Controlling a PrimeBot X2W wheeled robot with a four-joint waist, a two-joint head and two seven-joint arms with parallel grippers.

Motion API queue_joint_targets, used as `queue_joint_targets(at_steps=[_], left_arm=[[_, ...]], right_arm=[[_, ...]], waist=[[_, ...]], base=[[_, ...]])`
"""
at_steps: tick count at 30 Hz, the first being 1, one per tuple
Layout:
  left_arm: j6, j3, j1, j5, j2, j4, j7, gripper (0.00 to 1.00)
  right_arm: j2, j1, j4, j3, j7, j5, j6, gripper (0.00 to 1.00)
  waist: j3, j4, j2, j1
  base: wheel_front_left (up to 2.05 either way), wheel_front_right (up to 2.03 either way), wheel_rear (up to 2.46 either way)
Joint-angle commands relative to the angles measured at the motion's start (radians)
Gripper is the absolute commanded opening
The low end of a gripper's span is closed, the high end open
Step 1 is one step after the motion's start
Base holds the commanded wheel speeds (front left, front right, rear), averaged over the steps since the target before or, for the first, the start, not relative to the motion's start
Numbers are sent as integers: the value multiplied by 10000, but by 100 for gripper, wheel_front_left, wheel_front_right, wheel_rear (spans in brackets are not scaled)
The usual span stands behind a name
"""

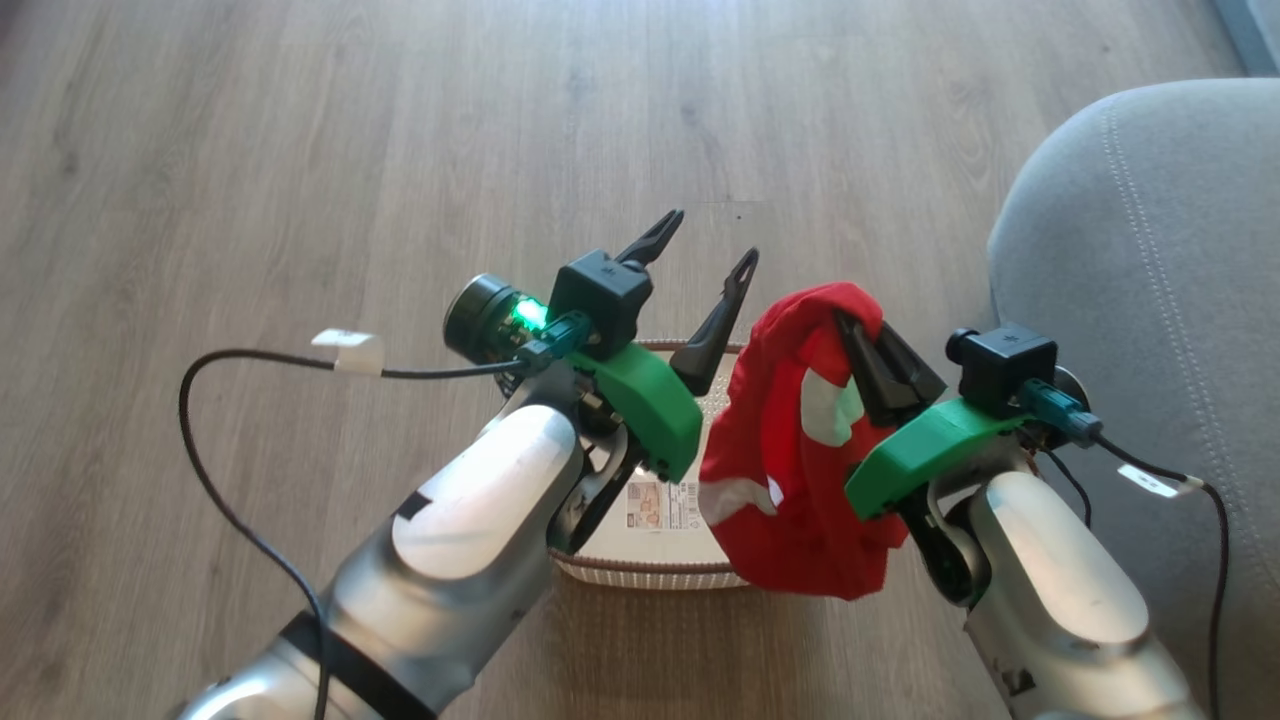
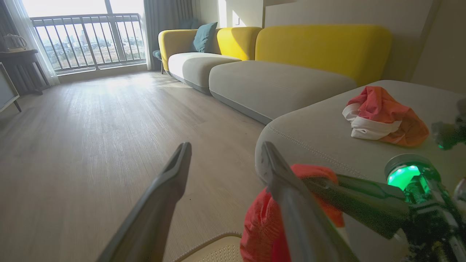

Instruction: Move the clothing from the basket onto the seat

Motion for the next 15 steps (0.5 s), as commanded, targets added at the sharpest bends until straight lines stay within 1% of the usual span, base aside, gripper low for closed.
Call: queue_joint_targets(at_steps=[1,9,15], left_arm=[[-72,451,-240,81,112,-192,-126,100],[-461,832,292,529,140,315,-126,100],[-746,1241,776,856,239,384,-126,100]], right_arm=[[35,-127,-437,48,-64,-94,-2,0],[5,166,-1014,-253,-64,-82,-2,0],[-2,138,-1345,-196,-64,-38,-2,0]], waist=[[-20,-63,0,0],[-12,-702,0,0],[75,-1502,0,0]], base=[[0,0,0],[0,0,0],[0,0,0]])
